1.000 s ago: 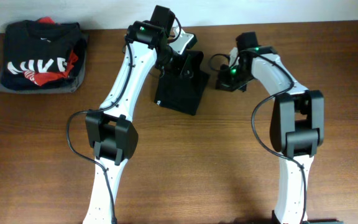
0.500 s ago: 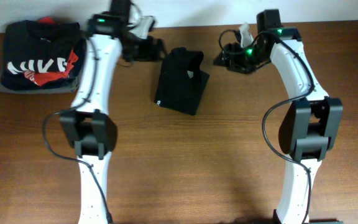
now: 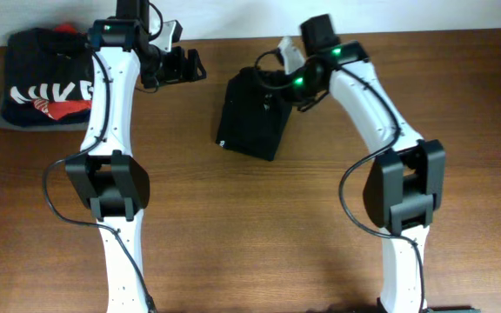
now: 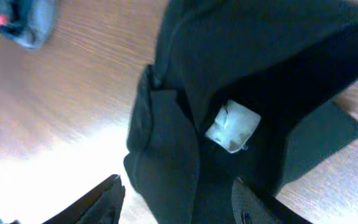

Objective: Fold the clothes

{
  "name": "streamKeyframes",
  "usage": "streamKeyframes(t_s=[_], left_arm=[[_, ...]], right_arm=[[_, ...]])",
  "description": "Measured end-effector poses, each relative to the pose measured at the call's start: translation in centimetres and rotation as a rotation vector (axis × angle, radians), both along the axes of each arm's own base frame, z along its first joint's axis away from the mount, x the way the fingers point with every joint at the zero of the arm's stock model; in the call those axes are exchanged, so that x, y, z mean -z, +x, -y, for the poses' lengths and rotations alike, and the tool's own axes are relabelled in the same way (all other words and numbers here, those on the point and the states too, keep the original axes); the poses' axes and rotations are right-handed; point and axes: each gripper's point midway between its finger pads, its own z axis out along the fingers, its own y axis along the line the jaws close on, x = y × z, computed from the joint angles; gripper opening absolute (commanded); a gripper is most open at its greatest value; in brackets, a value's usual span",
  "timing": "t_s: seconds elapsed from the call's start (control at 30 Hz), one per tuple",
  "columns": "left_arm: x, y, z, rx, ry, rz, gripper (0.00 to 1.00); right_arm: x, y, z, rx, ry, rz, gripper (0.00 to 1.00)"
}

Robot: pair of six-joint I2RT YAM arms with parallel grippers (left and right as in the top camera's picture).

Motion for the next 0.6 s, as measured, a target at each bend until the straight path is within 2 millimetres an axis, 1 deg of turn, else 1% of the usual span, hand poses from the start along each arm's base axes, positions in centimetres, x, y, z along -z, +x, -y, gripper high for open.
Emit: streamKeyframes(t_s=[0.1,0.3,0.43,0.6], left_arm=[[0.1,-0.1,-0.1,-0.002,0.006,-0.007,0.95],[0.1,-0.2,-0.2,-0.004,0.012,-0.008,0.95],[0.2,-0.1,-0.4,-0.008,0.023,-0.008,0.95],[0.3,-0.1,-0.5,-0.011,0.033,-0.007,0.96]], right_arm=[[0.6,0.1,0.5,0.021,-0.058,0.005,0.61],[1.4,1.1,3.0,0.087,-0.165,0.025,0.61],[1.6,1.5,4.5,0.117,-0.193,0.026,0.60],[1.8,1.7,6.1,0.146,-0.202,0.009,0.56]])
